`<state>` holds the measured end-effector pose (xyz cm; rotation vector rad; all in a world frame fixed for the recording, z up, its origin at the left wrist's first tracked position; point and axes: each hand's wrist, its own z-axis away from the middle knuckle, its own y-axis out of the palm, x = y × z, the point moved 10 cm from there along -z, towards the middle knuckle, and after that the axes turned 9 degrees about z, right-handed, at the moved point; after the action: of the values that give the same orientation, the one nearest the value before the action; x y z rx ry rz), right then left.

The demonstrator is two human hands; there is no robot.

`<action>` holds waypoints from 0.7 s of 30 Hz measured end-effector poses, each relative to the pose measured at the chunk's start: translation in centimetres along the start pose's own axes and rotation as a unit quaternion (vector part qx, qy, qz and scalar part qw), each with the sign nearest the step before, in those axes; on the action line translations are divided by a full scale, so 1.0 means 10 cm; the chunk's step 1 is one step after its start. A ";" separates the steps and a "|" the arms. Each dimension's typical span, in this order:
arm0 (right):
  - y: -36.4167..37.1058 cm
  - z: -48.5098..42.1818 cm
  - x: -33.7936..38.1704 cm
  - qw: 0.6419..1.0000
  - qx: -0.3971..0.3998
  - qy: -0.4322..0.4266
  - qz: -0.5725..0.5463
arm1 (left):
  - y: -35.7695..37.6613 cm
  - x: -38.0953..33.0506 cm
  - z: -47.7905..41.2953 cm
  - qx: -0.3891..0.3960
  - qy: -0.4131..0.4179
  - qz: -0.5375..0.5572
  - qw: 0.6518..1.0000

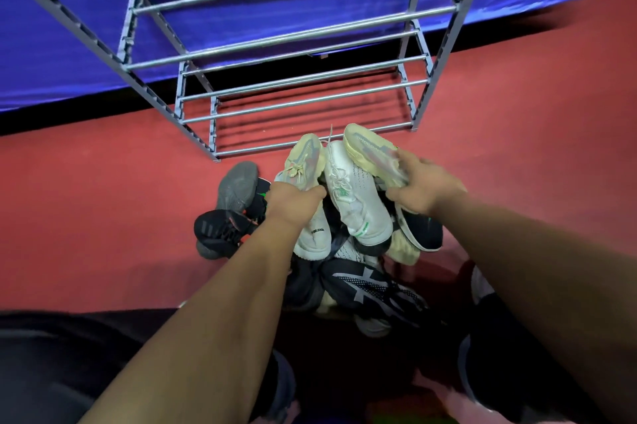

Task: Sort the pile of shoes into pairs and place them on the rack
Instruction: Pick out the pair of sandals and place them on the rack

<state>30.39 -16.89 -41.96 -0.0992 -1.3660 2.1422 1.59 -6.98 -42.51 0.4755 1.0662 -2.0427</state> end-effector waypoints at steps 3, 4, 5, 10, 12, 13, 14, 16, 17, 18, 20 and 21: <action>-0.27 -0.04 0.09 0.998 -0.051 0.019 -0.017 | -0.12 0.07 -0.02 -0.026 0.007 0.022 0.999; -0.36 -0.05 0.15 0.997 -0.067 0.023 -0.022 | -0.16 0.11 -0.07 -0.032 0.007 0.026 0.999; -0.44 -0.06 0.22 0.996 -0.081 0.025 -0.027 | -0.19 0.20 -0.19 -0.039 0.010 0.029 0.999; -0.53 -0.07 0.57 0.990 -0.087 0.060 -0.098 | -0.52 0.04 -0.13 -0.052 0.016 0.055 0.997; -0.53 -0.05 0.75 0.982 -0.077 0.079 -0.152 | -0.65 -0.02 -0.11 -0.052 0.005 0.085 0.995; -0.53 -0.04 0.85 0.980 -0.070 0.083 -0.165 | -0.70 -0.01 -0.17 -0.050 -0.005 0.099 0.994; -0.53 -0.02 0.96 0.980 -0.062 0.083 -0.168 | -0.77 -0.02 -0.18 -0.052 -0.010 0.101 0.994; -0.52 0.00 1.18 0.982 -0.046 0.071 -0.166 | -0.88 -0.02 -0.25 -0.052 -0.019 0.117 0.992; -0.51 -0.01 1.27 0.983 -0.042 0.060 -0.171 | -0.91 0.03 -0.31 -0.049 -0.034 0.129 0.990; -0.47 -0.04 1.36 0.983 -0.038 0.045 -0.174 | -0.95 0.07 -0.34 -0.044 -0.046 0.141 0.988; -0.41 -0.04 1.55 0.983 -0.022 0.017 -0.180 | -0.98 0.22 -0.44 -0.040 -0.073 0.175 0.981; -0.36 -0.06 1.63 0.982 -0.009 0.008 -0.187 | -0.99 0.31 -0.51 -0.041 -0.082 0.188 0.978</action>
<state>18.78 -6.98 -35.28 0.1251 -1.2802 1.8122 -8.13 -0.73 -42.13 0.4221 0.8822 -1.6667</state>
